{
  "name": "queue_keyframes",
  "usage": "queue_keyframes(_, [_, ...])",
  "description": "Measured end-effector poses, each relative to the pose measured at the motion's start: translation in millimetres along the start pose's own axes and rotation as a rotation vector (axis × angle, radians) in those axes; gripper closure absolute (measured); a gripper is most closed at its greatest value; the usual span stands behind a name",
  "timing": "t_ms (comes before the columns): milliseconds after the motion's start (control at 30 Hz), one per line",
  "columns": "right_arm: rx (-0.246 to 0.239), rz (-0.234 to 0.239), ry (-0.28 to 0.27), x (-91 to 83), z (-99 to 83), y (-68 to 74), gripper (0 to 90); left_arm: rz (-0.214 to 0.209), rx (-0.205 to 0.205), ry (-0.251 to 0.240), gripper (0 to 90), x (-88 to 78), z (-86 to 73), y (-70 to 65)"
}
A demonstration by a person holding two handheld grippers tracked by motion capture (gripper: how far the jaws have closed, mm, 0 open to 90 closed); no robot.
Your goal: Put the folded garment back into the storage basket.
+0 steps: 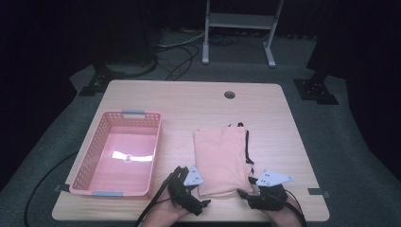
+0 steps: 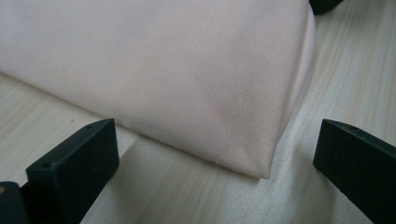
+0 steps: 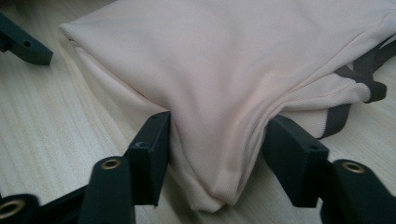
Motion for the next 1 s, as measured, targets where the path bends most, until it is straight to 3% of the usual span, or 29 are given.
queue_keyframes(233, [0.006, -0.004, -0.010, 0.4, 1.1, 2.4, 58.6, -0.012, 0.012, 0.000, 0.0, 0.0, 0.0, -1.1])
queue_keyframes(467, [0.011, -0.006, -0.014, 0.2, 1.3, 2.4, 69.9, 0.009, -0.007, 0.001, 0.0, 0.3, 0.4, 0.4])
queue_keyframes(733, [0.012, -0.009, -0.015, 0.4, 1.4, 2.8, 72.6, 0.043, -0.043, -0.001, 0.9, 4.5, 4.9, -2.4])
queue_keyframes(867, [0.012, -0.008, -0.014, 0.3, 1.4, 2.6, 72.5, 0.067, -0.065, -0.030, 13.3, 3.5, 7.1, -3.2])
queue_keyframes(967, [0.012, -0.008, -0.014, 0.3, 1.5, 2.6, 72.5, 0.073, -0.072, -0.036, 14.7, 3.1, 7.3, -2.7])
queue_keyframes(1000, [0.012, -0.008, -0.014, 0.4, 1.5, 2.6, 72.5, 0.072, -0.075, -0.051, 21.1, 2.1, 7.5, -3.0])
Point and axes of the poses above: each handheld gripper's, and its own axes: x roughly forward along the jaws, z roughly out of its top, y roughly to its left, the point moved 5 cm from there along x, roughly forward along the jaws, and after that the axes turned 3 degrees about z, right-handed, at the moved point
